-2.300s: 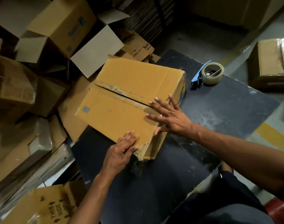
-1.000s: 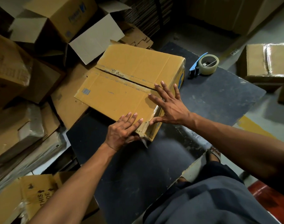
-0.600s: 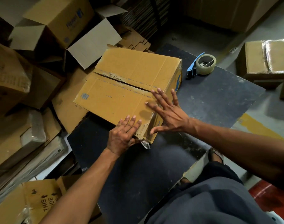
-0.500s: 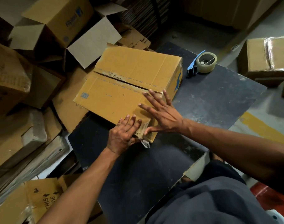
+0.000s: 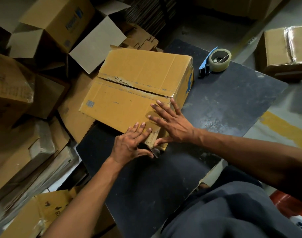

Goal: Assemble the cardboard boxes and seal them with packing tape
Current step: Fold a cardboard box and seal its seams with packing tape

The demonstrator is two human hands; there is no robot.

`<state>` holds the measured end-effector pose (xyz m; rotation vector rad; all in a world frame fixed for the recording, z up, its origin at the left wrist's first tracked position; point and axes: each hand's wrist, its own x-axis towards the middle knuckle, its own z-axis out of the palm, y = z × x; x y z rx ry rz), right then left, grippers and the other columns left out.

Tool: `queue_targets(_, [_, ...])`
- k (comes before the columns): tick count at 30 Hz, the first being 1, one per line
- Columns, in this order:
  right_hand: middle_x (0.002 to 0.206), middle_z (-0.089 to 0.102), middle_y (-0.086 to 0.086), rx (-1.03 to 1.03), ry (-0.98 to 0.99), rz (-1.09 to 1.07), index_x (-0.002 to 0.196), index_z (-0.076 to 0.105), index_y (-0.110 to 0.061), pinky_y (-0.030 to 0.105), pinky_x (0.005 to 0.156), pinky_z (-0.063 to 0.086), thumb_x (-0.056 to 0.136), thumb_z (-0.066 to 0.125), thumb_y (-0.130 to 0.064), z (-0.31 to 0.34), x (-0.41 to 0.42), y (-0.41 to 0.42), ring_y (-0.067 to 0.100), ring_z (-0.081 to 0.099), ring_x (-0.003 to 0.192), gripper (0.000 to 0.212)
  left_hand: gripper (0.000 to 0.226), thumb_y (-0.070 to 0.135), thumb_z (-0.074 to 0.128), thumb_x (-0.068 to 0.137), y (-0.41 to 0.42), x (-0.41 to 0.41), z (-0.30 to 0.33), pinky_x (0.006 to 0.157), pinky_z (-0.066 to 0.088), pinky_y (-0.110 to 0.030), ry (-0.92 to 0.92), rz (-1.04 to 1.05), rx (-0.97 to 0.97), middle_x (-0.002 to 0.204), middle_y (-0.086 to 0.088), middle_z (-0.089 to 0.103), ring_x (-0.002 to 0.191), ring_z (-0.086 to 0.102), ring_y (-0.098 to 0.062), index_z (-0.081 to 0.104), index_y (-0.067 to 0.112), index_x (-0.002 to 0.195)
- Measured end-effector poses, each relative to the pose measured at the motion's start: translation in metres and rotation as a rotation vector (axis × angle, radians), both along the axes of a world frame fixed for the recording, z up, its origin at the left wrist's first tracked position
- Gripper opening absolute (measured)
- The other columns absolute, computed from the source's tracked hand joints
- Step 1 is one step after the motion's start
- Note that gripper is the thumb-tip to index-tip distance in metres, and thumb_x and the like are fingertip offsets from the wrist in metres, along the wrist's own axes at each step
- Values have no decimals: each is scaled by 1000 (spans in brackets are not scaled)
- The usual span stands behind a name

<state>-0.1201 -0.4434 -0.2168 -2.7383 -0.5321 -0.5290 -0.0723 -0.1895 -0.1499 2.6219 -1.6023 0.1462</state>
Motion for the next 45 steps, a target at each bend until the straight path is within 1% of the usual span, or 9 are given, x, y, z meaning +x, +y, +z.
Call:
queue_targets(8, [169, 19, 18, -149, -17, 87, 161, 31, -26, 71, 121, 4, 76, 59, -88, -10, 6, -21, 40, 3, 158, 108, 87, 79, 69, 74, -18, -13, 2, 98, 57, -55, 48, 184, -88, 140, -11, 64, 129, 62, -32, 68, 20, 138])
queue_targets(13, [169, 21, 16, -134, 1, 82, 161, 31, -27, 71, 121, -3, 69, 62, -90, -8, 4, -21, 38, -2, 158, 116, 79, 60, 80, 67, -34, -39, 2, 118, 40, -52, 315, 560, -213, 152, 3, 54, 148, 41, -17, 63, 35, 140])
queue_targets(18, [168, 23, 15, -78, 27, 88, 160, 35, -26, 72, 120, 0, 71, 44, -99, -5, 3, -20, 35, -1, 159, 115, 77, 25, 92, 67, -53, -54, -2, 121, 33, -58, 407, 743, -362, 150, 15, 46, 146, 28, -1, 65, 28, 139])
queue_targets(22, [167, 27, 17, -21, -29, 93, 158, 40, -24, 73, 119, 7, 78, 45, -94, -7, 4, -18, 37, 8, 158, 106, 78, 56, 85, 71, -40, -47, -9, 127, 24, -52, 440, 636, -376, 153, 6, 50, 152, 34, -8, 64, 27, 140])
queue_targets(27, [165, 33, 16, 14, -68, 71, 154, 46, -25, 73, 120, 10, 79, 48, -91, -10, 6, -14, 36, 15, 157, 100, 105, 81, 71, 69, -8, -25, -5, 127, 23, -47, 382, 324, -170, 162, -1, 41, 155, 29, -14, 49, 21, 153])
queue_targets(33, [161, 41, 15, 52, -126, 10, 149, 54, -28, 71, 120, 14, 89, 52, -79, -20, 8, -6, 36, 23, 155, 79, 90, 75, 65, 78, -6, -18, -17, 112, 47, -55, 193, 288, -206, 151, -3, 52, 142, 49, -24, 47, 24, 150])
queue_targets(38, [164, 35, 12, 80, -127, 29, 152, 49, -33, 67, 123, 7, 92, 51, -78, -17, 6, -11, 34, 20, 157, 76, 92, 76, 66, 78, -4, -19, -18, 116, 41, -51, 118, 239, -157, 153, -3, 51, 144, 47, -23, 44, 27, 153])
queue_targets(41, [165, 35, 11, 47, -114, 15, 154, 46, -35, 68, 122, 11, 92, 52, -78, -18, 6, -11, 33, 19, 157, 75, 78, 45, 81, 84, 0, -19, -24, 117, 41, -50, 52, 210, -128, 156, -3, 48, 147, 44, -23, 51, 20, 151])
queue_targets(45, [164, 37, 9, 18, -110, 1, 153, 47, -36, 70, 119, 19, 93, 52, -75, -16, 4, -12, 33, 22, 156, 72, 55, 42, 57, 99, 2, -17, -29, 109, 49, -55, -9, 170, -178, 152, -5, 53, 143, 48, -25, 56, 16, 147])
